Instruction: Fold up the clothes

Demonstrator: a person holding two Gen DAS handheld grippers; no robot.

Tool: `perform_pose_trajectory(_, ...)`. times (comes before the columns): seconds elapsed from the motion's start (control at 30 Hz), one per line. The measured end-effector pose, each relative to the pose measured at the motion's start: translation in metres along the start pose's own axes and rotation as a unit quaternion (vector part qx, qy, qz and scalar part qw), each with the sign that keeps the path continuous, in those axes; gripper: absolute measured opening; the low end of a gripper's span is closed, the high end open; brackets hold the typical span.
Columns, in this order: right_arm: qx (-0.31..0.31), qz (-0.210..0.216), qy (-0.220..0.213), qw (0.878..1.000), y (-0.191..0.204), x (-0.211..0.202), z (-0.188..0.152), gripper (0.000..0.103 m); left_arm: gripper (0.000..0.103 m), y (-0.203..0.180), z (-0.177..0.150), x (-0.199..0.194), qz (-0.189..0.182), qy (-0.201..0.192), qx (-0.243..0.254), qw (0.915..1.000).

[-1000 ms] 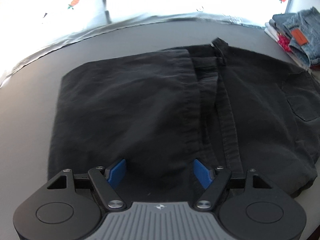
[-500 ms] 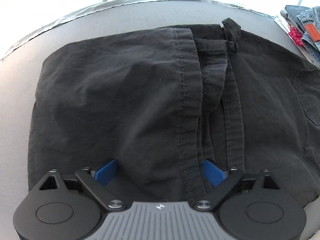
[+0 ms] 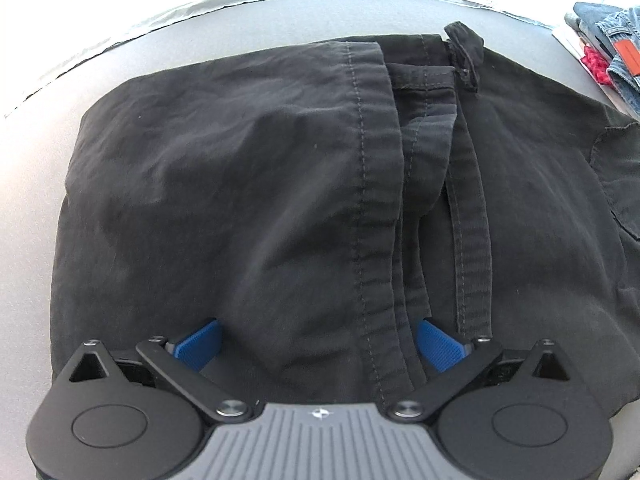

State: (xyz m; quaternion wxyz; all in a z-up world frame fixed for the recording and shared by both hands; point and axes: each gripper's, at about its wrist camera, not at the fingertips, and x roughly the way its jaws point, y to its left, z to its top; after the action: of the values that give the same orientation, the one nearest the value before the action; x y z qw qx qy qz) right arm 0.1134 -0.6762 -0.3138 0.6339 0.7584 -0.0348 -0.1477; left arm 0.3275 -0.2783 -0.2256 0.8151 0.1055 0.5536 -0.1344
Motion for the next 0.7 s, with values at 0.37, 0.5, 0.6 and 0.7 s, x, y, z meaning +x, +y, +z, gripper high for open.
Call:
perform_pose_trajectory(0.37,0.009,0.095,0.098,0.991,0.032,0.002,-0.06,0.023,0.103,0.036,-0.033,-0.019,-0.005,-0.009,-0.041,0.9991)
perform_pose_trajectory(0.5,0.033,0.114,0.136,0.983,0.035,0.006,-0.09,0.023,0.103,0.056,-0.045,-0.03,0.001,-0.022,-0.051,0.9985)
perform_pose_trajectory(0.6,0.047,0.122,0.167,0.977,0.036,0.013,-0.116,0.023,0.103,0.071,-0.047,-0.036,-0.016,-0.033,-0.054,0.9979)
perform_pose_trajectory(0.7,0.052,0.121,0.204,0.97,0.039,0.022,-0.146,0.023,0.102,0.077,-0.045,-0.045,-0.013,-0.053,-0.036,0.9978)
